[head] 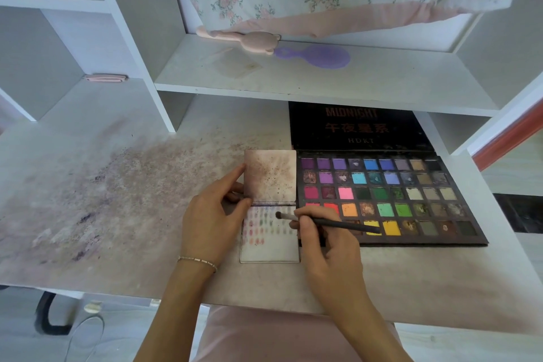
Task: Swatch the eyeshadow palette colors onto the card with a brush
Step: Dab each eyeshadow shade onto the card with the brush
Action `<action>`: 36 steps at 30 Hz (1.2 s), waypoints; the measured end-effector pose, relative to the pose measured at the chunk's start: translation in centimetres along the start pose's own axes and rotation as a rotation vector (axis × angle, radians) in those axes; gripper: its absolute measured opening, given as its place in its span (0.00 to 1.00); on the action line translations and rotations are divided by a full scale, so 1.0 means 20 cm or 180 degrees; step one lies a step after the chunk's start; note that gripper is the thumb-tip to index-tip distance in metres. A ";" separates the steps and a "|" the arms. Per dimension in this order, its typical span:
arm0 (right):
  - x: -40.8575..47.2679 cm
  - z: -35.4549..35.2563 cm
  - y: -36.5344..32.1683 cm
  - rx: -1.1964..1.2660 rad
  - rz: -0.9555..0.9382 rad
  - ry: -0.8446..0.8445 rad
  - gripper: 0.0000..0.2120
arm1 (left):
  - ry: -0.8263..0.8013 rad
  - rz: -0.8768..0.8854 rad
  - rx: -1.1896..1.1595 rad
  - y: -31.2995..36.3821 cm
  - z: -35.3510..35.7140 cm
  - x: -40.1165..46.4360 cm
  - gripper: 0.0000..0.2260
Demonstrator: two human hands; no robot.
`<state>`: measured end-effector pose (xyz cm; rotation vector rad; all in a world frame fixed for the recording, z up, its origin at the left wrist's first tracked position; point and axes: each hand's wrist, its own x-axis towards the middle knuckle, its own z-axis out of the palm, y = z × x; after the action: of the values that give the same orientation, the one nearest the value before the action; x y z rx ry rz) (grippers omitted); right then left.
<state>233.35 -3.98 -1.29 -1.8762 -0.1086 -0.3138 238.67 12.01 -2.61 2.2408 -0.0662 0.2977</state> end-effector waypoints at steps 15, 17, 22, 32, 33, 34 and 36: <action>0.03 -0.40 0.11 -0.0369 0.0235 0.0896 0.10 | 0.0128 -0.0133 -0.0142 0.02 -0.01 -0.01 0.21; 0.03 -0.44 0.12 -0.0410 0.0321 0.1026 0.14 | 0.0134 -0.0147 -0.0168 0.03 -0.01 -0.01 0.21; 0.02 -0.51 0.14 -0.0609 0.0545 0.1268 0.09 | 0.0168 -0.0216 -0.0189 0.04 -0.01 -0.01 0.19; 0.02 -0.50 0.16 -0.0899 0.0502 0.0931 0.14 | 0.0192 -0.0288 -0.0081 0.04 0.00 -0.01 0.14; 0.02 -0.50 0.16 -0.0898 0.0514 0.0882 0.14 | 0.0209 -0.0288 -0.0076 0.04 0.00 -0.01 0.13; 0.02 -0.50 0.16 -0.0904 0.0533 0.0846 0.13 | 0.0221 -0.0294 -0.0073 0.04 0.00 -0.01 0.13; 0.02 -0.50 0.17 -0.0916 0.0584 0.0847 0.12 | 0.0227 -0.0312 -0.0076 0.04 0.00 -0.01 0.13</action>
<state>232.92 -14.49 -1.32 -2.0906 0.3023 -0.4680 238.30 11.52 -2.11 2.1996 0.0777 0.3217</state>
